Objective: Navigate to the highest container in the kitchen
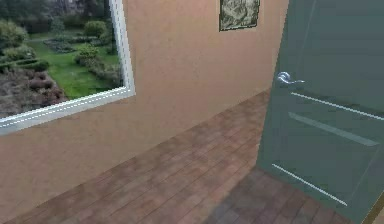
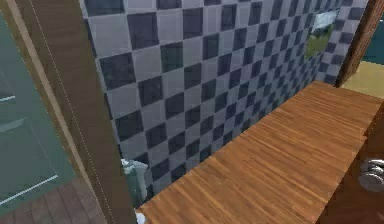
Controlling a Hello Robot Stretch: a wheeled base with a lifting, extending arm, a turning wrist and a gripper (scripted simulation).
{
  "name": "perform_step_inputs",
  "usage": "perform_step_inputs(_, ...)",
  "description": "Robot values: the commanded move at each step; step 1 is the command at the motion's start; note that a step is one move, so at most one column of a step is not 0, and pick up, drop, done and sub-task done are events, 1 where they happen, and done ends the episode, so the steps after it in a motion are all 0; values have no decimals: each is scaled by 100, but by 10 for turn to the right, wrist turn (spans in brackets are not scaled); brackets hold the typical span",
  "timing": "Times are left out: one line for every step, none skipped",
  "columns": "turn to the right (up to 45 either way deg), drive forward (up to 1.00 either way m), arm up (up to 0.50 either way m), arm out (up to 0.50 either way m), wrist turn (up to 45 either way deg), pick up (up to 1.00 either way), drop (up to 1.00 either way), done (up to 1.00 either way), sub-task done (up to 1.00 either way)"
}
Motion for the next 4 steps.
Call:
perform_step_inputs(240,0,0,0,0,0,0,0,0)
perform_step_inputs(0,45,0,0,0,0,0,0,0)
perform_step_inputs(-240,0,0,0,0,0,0,0,0)
perform_step_inputs(0,100,0,0,0,0,0,0,0)
